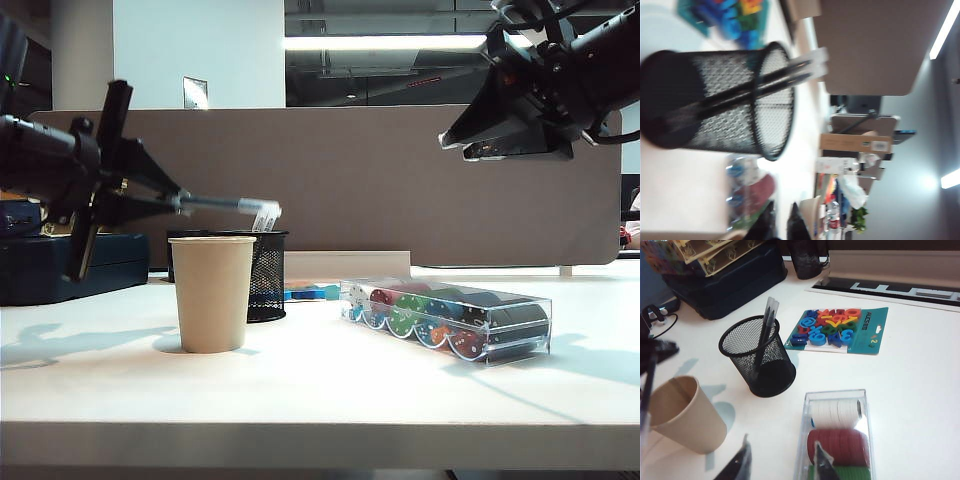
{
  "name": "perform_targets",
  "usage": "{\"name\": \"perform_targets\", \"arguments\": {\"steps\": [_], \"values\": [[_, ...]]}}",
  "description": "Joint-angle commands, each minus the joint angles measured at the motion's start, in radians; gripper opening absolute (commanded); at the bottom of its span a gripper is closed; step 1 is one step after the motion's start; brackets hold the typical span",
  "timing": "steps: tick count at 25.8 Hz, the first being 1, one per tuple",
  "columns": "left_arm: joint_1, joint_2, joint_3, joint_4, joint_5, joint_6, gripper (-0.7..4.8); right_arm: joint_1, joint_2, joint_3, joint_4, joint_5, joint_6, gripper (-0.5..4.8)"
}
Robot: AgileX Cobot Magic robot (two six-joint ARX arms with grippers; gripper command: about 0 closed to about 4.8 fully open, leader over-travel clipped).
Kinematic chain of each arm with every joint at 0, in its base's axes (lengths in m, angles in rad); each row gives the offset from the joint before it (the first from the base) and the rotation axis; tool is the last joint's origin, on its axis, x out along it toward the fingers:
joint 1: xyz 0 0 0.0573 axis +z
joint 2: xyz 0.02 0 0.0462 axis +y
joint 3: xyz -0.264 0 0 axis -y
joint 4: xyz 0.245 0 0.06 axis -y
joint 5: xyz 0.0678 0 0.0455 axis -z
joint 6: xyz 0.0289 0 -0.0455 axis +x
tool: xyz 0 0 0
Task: Pick up one pen and put it in the pen container.
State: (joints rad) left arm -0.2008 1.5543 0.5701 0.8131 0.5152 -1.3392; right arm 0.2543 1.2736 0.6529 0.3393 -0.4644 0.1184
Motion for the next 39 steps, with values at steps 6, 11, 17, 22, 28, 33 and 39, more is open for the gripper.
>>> {"name": "perform_targets", "arguments": {"steps": [6, 11, 17, 22, 28, 33, 39], "values": [[0.0, -0.002, 0.05, 0.096, 0.045, -0.026, 0.17, 0.003, -0.003, 0.005, -0.014, -0.009, -0.018, 1.58], [0.0, -0.002, 0.127, 0.101, 0.073, 0.008, 0.17, 0.003, -0.003, 0.005, -0.014, -0.009, -0.018, 1.58], [0.0, -0.002, 0.187, 0.082, 0.076, 0.073, 0.17, 0.003, -0.003, 0.006, 0.003, -0.054, -0.005, 1.58], [0.0, -0.002, 0.188, 0.071, 0.076, 0.213, 0.17, 0.003, -0.003, 0.012, 0.077, -0.1, 0.076, 1.57], [0.0, -0.002, 0.188, 0.071, 0.075, 0.31, 0.17, 0.003, -0.002, 0.051, 0.053, -0.119, 0.076, 1.58], [0.001, -0.002, 0.189, 0.073, 0.064, 0.393, 0.17, 0.003, -0.002, 0.071, 0.048, -0.132, 0.094, 1.58], [0.001, -0.002, 0.214, 0.07, 0.061, 0.454, 0.17, 0.003, -0.002, 0.071, 0.035, -0.144, 0.099, 1.58]]}}
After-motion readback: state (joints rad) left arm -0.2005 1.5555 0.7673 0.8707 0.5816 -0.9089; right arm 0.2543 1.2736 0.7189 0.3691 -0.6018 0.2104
